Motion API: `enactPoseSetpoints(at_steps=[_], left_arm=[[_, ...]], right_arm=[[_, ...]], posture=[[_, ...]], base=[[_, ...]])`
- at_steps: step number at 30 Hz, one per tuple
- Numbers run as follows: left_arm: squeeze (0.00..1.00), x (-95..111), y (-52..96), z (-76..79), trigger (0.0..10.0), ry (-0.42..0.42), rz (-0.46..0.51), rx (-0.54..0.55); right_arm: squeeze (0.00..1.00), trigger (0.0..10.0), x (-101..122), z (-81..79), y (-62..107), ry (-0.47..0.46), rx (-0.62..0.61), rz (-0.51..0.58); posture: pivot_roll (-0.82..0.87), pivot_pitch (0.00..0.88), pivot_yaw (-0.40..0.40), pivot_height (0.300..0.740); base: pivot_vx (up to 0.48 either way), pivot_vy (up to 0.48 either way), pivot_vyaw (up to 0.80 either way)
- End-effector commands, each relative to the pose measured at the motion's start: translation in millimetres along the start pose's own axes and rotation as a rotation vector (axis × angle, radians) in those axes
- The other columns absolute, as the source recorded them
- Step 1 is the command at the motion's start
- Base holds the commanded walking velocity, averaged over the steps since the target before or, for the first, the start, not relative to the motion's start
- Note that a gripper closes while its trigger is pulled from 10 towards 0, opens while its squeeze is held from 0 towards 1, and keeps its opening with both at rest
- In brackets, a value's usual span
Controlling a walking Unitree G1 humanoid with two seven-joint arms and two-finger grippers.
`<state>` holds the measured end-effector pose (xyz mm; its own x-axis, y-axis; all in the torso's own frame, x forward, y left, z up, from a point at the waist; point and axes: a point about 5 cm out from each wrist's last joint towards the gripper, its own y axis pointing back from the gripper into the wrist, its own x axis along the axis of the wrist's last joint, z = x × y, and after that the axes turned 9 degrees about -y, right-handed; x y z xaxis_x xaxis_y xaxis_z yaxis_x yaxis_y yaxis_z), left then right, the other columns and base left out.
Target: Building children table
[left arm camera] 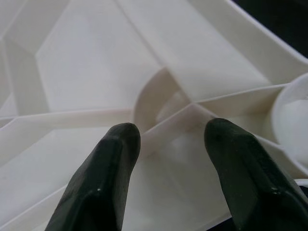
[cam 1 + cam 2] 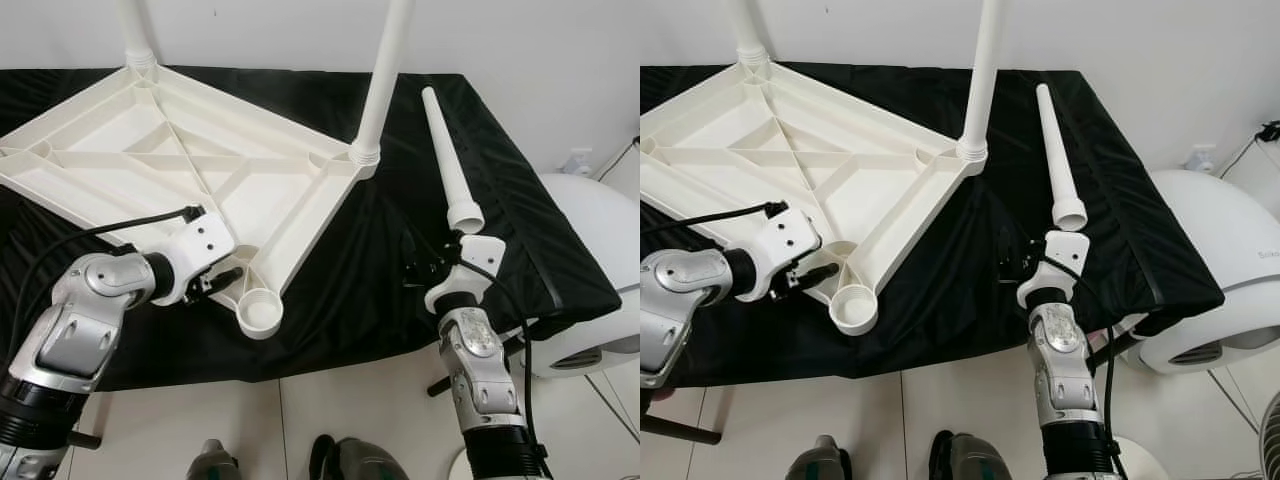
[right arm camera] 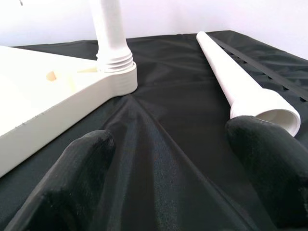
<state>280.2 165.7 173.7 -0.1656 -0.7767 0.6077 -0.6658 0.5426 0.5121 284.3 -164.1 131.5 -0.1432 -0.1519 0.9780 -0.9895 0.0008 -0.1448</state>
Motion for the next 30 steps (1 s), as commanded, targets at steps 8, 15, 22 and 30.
enactPoseSetpoints(at_steps=[8, 15, 22, 30], left_arm=[[0.0, 14, -20.9, 28.1, 10.0, -0.122, 0.003, -0.068], [0.0, 28, -31.2, 32.9, 10.0, -0.121, 0.056, -0.072], [0.0, 46, -42.8, 41.1, 10.0, -0.113, 0.115, -0.082], [0.0, 61, -54.0, 49.0, 10.0, -0.084, 0.157, -0.071]], right_arm=[[0.0, 10.0, 3, 2.8, -1.3, -0.001, -0.004, 0.001], [0.0, 10.0, 3, 2.4, -1.5, -0.002, -0.007, 0.005], [0.0, 10.0, 3, 3.7, -0.1, 0.0, -0.014, 0.008], [0.0, 10.0, 3, 3.4, 2.6, -0.002, -0.018, 0.008]], posture=[[0.02, 0.084, -0.089, 0.74], [0.01, 0.077, -0.082, 0.74], [0.01, 0.074, -0.076, 0.74], [0.0, 0.068, -0.065, 0.74]], base=[[0.0, 0.0, 0.0], [0.0, 0.0, 0.0], [0.0, 0.0, 0.0], [0.0, 0.0, 0.0]])
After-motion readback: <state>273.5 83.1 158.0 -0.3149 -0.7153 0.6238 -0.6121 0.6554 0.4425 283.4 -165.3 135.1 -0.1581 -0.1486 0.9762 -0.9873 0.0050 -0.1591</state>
